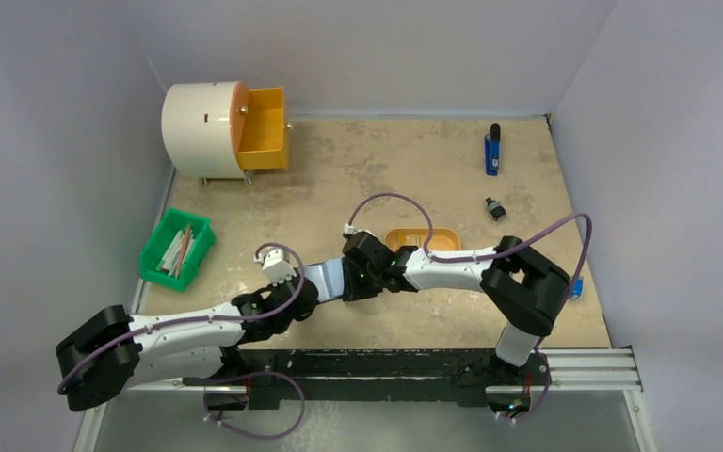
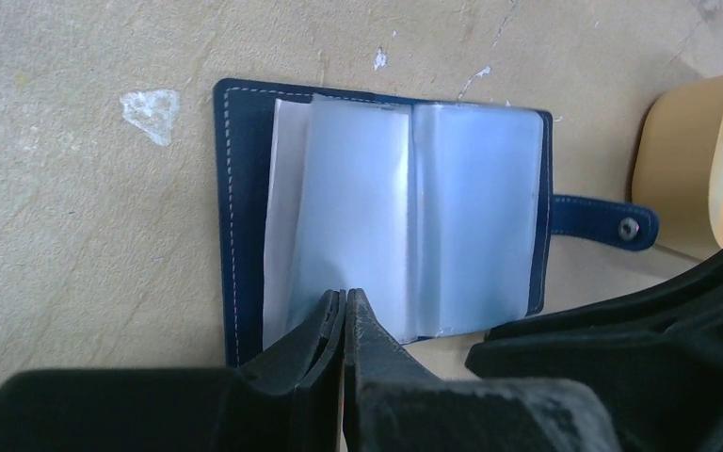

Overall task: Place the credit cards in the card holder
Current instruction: Open the card holder at the center of the board, then pick up the credit card from the storage box.

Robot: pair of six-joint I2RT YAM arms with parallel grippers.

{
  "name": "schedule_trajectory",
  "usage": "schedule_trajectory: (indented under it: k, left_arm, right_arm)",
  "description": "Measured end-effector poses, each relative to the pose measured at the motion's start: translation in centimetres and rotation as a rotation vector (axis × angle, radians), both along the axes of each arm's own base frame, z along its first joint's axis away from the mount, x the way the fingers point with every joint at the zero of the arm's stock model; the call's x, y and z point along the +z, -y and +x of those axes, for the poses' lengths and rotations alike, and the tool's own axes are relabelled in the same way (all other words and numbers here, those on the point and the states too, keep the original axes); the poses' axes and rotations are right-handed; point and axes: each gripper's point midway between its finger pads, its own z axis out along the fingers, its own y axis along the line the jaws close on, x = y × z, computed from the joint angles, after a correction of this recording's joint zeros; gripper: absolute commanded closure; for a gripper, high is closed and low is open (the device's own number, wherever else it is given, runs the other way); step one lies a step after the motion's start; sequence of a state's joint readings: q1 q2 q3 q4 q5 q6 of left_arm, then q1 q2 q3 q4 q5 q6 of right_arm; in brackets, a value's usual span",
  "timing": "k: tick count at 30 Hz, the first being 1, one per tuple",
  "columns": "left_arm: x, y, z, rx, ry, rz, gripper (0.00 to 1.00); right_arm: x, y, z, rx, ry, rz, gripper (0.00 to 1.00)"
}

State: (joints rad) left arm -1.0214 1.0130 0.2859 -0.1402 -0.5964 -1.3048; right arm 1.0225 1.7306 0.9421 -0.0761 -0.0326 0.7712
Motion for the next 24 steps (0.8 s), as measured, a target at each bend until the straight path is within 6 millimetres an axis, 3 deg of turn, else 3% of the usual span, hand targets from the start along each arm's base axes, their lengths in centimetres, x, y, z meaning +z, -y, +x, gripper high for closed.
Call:
schedule_trajectory:
  k: [10,12,15,19,21,24]
  left_arm:
    - [-0.4,0.2,0.4,-0.001,0.008,0.024,1.0]
    - [-0.4,0.2,0.4,-0.001,0.009,0.022,1.0]
    - [-0.2,0.2,0.4,-0.003,0.012,0.02,1.0]
    - [0.0,0.0,0.3,-0.009,0.015,0.026,1.0]
    - [-0.1,-0.1,0.3,-0.012,0.014,0.034,1.0]
    - [-0.2,-0.2,0.3,-0.01,0.012,0.043,1.0]
  right_arm:
    - [0.7,1.1,1.3,-0.032,0.048,-0.003,0.65]
    - [2.4,1.9,0.8,-0.022,0.071,0.014,0.57]
    - [7.0,2.8,0.7,-0.029,0.133,0.104,0.46]
    - [13.2,5.3,3.1,-0.119,0.258,0.213,0.35]
    - [14.6,7.8,5.4,-0.219,0.307,0.213,0.33]
    - [14.1,11.4,8.6,-0.36,0.324,0.16,0.32]
